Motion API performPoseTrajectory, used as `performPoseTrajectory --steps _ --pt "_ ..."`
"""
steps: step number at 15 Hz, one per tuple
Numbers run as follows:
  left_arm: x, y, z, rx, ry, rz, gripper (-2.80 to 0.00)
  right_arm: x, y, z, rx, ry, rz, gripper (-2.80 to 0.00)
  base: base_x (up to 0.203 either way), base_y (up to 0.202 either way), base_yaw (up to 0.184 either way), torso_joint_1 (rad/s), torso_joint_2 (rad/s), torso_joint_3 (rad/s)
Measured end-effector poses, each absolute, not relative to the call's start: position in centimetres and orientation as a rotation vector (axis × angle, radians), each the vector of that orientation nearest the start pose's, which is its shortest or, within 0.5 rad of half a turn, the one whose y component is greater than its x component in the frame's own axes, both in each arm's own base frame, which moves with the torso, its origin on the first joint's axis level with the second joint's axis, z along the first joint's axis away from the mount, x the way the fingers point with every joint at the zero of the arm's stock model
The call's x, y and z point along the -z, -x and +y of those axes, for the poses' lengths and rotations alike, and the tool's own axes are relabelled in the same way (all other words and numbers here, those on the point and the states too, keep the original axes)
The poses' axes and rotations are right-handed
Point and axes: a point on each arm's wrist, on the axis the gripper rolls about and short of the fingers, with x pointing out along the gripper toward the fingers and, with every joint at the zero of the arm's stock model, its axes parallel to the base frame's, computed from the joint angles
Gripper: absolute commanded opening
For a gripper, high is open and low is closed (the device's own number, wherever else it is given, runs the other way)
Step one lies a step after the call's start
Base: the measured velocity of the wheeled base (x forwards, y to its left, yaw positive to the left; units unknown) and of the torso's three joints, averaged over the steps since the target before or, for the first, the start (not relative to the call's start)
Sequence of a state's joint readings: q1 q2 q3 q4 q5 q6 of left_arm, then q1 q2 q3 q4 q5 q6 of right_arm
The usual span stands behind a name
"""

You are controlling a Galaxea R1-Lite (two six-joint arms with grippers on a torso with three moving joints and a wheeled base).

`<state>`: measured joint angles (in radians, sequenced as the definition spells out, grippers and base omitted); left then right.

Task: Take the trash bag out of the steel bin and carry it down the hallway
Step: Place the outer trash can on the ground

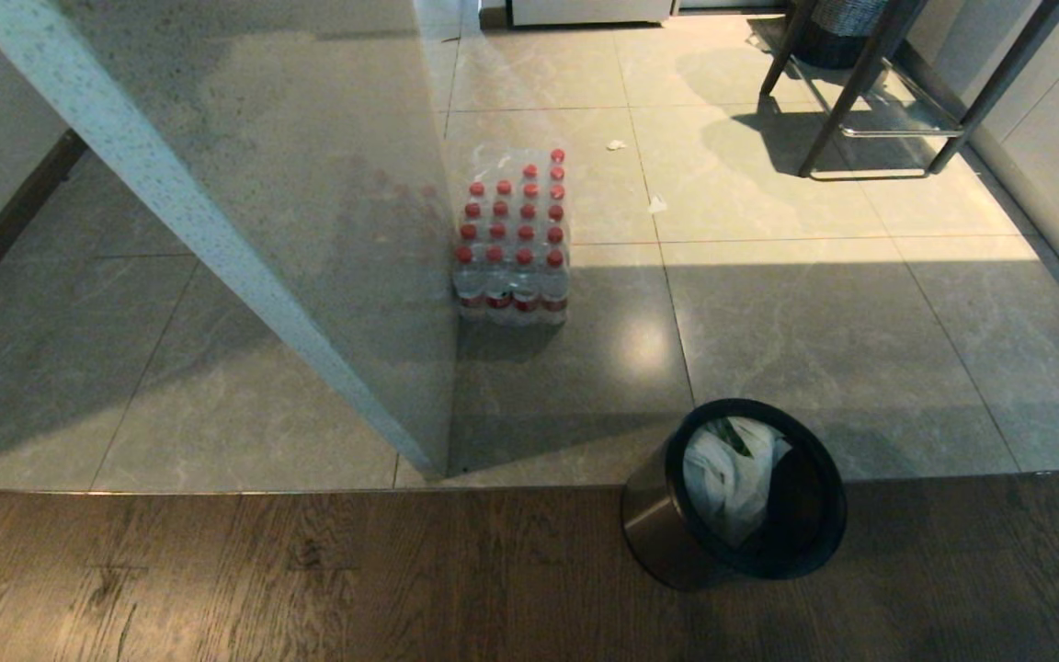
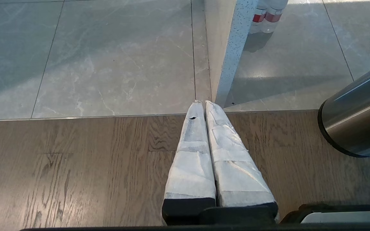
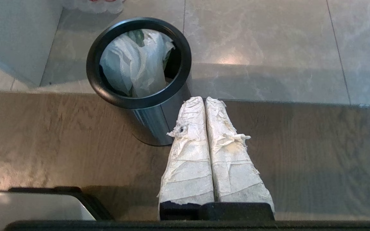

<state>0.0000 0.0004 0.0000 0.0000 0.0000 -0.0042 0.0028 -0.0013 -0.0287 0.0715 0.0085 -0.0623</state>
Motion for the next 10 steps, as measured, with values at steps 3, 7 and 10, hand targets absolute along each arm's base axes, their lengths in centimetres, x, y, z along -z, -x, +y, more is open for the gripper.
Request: performPoseTrajectory --steps 3,7,10 --pt "-7.5 2.3 0.0 0.000 0.004 0.000 -2.80 -7.5 2.7 0.0 -0.013 0.080 0.073 -2.80 0.000 0.000 0.000 0.009 0.00 0.002" --pt "-7.6 2.3 0.0 0.000 0.004 0.000 -2.80 -12.7 2.9 0.0 -0.019 0.016 0.065 -2.80 0.000 0.000 0.000 0.000 0.00 0.000" --pt "-7.6 2.3 0.0 0.000 0.004 0.000 -2.80 -19.2 -0.2 0.1 -0.061 -0.077 0.244 -2.80 0.000 0.000 0.000 0.000 0.00 0.000"
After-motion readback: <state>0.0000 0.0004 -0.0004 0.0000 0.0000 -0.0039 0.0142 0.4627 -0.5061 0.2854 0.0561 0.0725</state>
